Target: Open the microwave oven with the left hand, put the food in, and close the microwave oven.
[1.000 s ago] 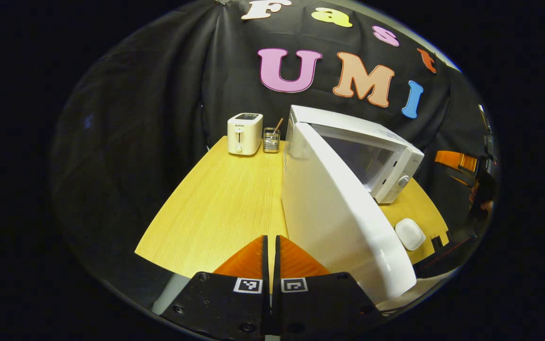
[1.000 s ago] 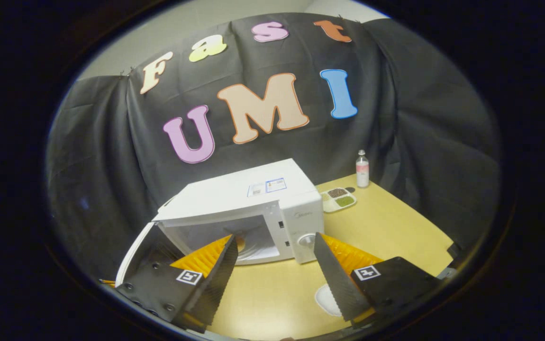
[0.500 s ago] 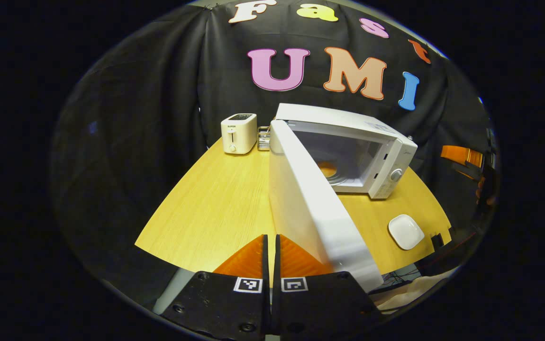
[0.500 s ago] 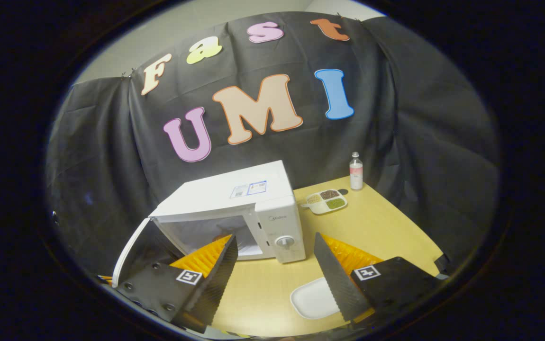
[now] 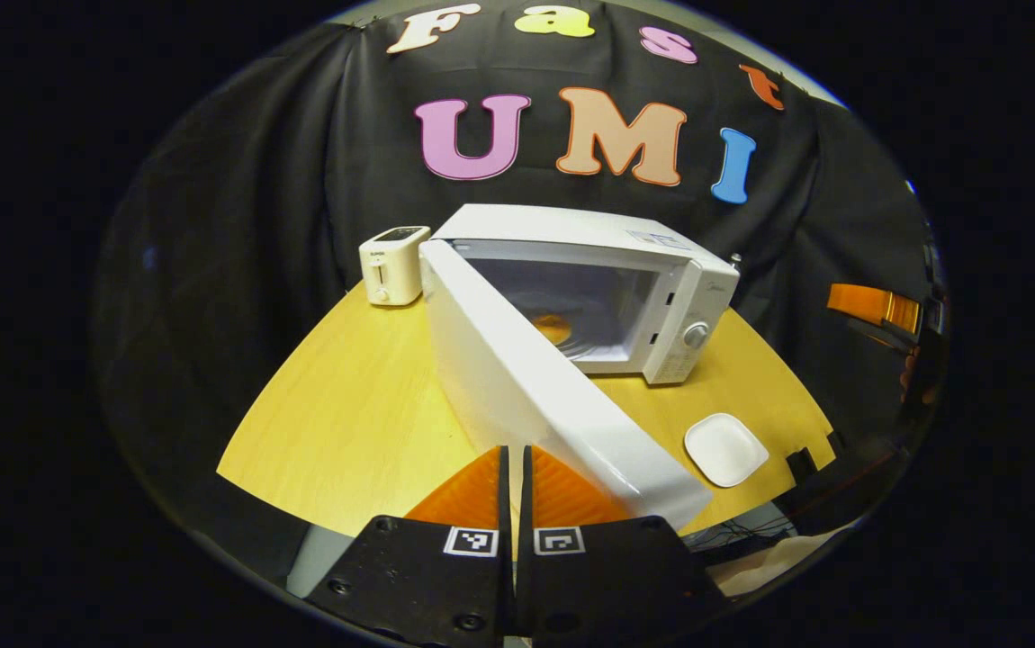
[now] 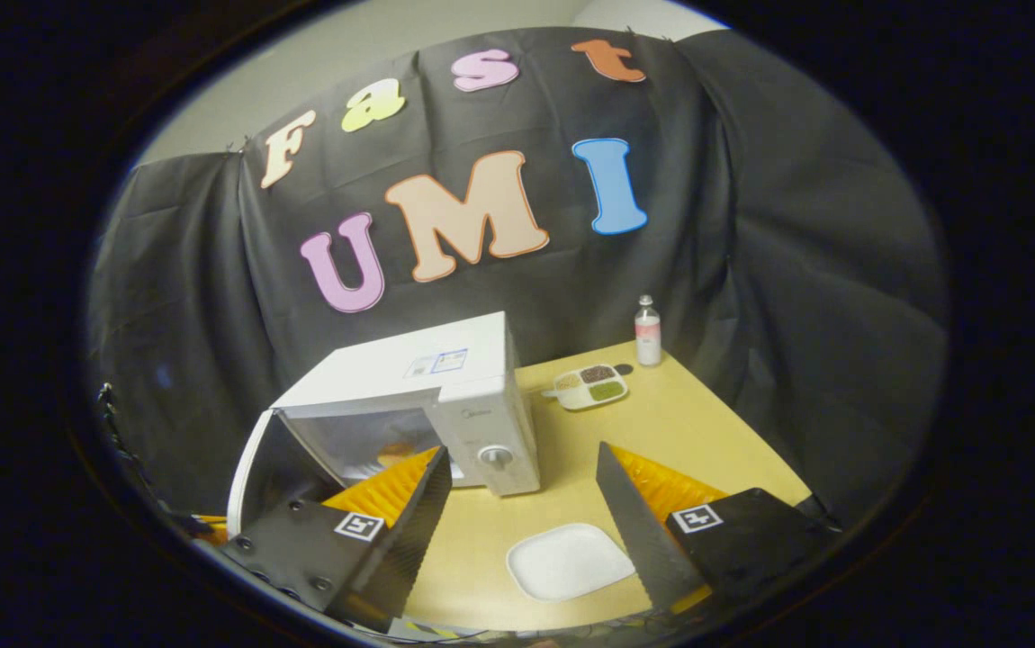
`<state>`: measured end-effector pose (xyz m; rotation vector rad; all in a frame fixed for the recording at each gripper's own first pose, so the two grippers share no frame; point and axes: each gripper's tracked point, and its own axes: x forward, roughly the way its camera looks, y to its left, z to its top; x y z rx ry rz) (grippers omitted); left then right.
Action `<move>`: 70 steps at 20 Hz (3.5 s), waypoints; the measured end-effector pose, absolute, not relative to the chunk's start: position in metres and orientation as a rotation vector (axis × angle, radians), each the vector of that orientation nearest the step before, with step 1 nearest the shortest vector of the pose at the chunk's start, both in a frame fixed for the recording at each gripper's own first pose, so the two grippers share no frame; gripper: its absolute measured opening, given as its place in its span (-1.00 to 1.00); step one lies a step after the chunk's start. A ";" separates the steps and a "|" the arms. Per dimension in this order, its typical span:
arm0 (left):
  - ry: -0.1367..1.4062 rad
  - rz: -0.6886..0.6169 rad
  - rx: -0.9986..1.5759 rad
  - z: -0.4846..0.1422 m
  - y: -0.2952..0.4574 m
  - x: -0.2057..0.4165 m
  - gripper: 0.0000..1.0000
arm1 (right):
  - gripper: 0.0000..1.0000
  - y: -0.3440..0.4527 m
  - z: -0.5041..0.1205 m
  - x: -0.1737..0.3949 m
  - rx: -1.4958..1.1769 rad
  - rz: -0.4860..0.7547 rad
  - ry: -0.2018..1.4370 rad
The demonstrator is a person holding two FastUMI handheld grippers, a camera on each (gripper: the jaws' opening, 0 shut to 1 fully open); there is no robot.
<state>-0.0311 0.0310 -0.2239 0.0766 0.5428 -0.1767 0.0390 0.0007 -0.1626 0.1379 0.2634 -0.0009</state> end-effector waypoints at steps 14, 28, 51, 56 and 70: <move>0.438 -0.288 0.037 -0.211 -0.085 0.027 -0.99 | 0.82 -0.051 -0.176 0.003 0.166 -0.019 0.287; 0.422 -0.316 0.000 -0.212 -0.151 0.102 -0.99 | 0.83 -0.077 -0.178 0.002 0.247 -0.092 0.261; 0.410 -0.264 -0.057 -0.212 -0.165 0.143 -0.99 | 0.82 -0.072 -0.179 0.028 0.193 -0.097 0.278; 0.410 -0.271 -0.077 -0.211 -0.166 0.143 -0.99 | 0.83 -0.071 -0.180 0.026 0.175 -0.087 0.286; 0.313 -0.262 -0.088 -0.156 -0.163 0.136 -0.99 | 0.82 -0.083 -0.174 0.017 0.152 -0.085 0.278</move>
